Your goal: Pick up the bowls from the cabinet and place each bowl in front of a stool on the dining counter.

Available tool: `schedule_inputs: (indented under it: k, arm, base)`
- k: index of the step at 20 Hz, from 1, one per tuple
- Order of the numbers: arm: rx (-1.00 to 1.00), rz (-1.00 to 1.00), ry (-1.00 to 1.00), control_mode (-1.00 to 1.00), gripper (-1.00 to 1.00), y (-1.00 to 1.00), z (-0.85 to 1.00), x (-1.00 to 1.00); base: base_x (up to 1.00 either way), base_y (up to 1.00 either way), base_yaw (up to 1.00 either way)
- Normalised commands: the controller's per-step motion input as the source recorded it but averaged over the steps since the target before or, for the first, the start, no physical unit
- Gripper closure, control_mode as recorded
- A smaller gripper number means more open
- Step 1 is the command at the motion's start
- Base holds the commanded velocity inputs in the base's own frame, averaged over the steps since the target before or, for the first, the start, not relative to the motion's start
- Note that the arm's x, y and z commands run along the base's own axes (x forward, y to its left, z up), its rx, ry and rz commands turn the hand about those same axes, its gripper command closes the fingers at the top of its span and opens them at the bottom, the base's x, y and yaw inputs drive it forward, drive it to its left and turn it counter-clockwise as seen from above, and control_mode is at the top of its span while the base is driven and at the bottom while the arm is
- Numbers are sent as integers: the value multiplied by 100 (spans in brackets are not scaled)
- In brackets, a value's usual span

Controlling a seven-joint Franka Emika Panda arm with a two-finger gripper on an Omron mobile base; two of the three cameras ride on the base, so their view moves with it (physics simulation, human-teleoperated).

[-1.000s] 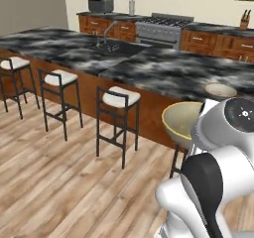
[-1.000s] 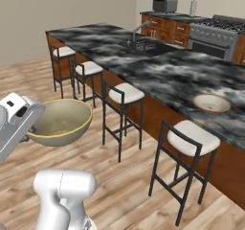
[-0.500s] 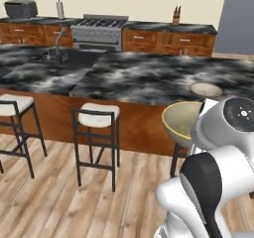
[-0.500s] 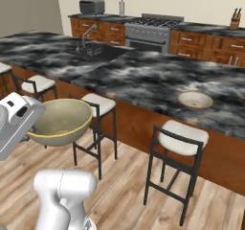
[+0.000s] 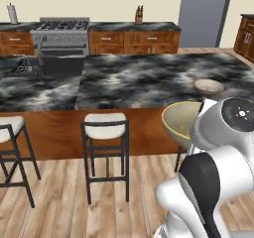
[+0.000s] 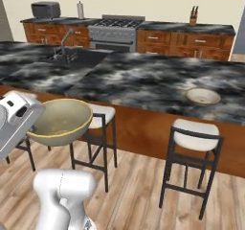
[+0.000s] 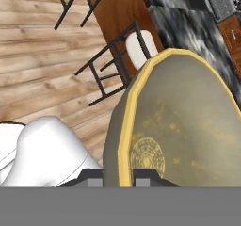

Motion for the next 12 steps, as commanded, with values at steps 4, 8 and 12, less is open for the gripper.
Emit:
schedule_inputs:
  k: [4,8,12]
  arm:
    - [0,0,0,100,100,0,0,0]
    - [0,0,0,100,100,0,0,0]
    - [0,0,0,100,100,0,0,0]
  base:
    - [42,99,-37]
    - [41,71,-17]
    - [64,84,-19]
